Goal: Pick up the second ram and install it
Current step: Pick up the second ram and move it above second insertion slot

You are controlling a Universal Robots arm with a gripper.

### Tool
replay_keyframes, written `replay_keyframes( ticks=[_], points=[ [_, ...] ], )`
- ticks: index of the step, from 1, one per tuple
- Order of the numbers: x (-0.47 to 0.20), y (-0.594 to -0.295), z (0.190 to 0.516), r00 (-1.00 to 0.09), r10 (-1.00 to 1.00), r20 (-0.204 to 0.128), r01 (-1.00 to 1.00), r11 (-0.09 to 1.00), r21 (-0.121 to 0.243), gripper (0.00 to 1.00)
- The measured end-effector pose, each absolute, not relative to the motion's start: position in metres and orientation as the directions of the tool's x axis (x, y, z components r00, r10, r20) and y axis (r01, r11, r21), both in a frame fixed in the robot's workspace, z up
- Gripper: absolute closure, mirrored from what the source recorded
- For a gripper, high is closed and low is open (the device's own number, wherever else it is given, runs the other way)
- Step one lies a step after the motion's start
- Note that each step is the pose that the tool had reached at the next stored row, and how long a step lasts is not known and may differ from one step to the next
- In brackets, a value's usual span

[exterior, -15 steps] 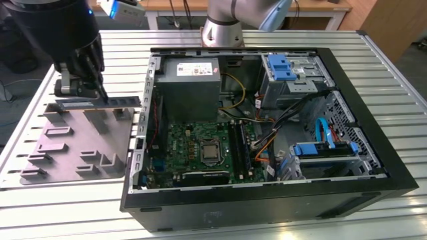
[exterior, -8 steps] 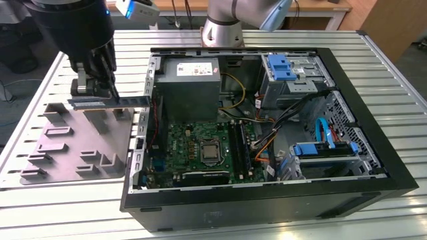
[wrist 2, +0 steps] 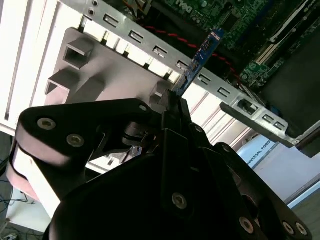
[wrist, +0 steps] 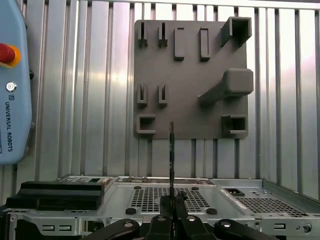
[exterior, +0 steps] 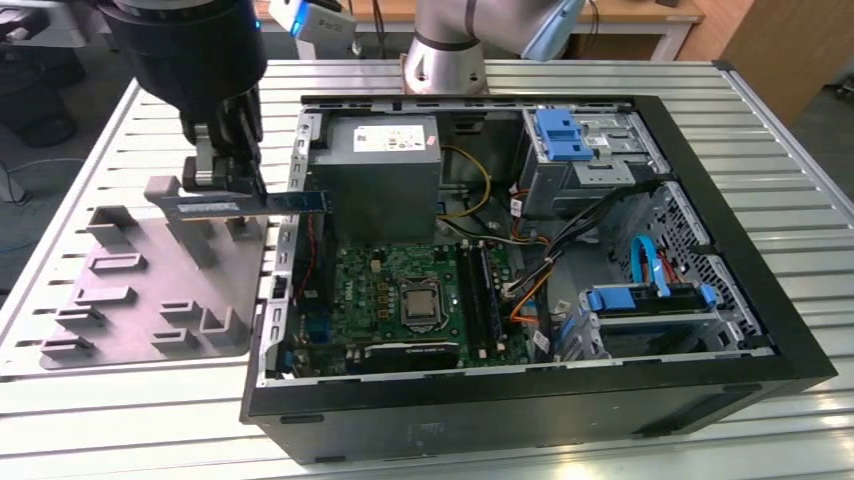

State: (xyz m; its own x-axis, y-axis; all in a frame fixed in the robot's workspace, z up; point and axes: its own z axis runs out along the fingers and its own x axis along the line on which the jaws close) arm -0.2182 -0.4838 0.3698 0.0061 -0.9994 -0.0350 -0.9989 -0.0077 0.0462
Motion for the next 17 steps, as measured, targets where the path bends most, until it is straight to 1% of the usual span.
replay_keyframes(
  ticks=[17],
  points=[
    [-0.175, -0.484, 0.370, 0.006, -0.999, -0.035, -0.999, -0.008, 0.047, 0.86]
  ],
)
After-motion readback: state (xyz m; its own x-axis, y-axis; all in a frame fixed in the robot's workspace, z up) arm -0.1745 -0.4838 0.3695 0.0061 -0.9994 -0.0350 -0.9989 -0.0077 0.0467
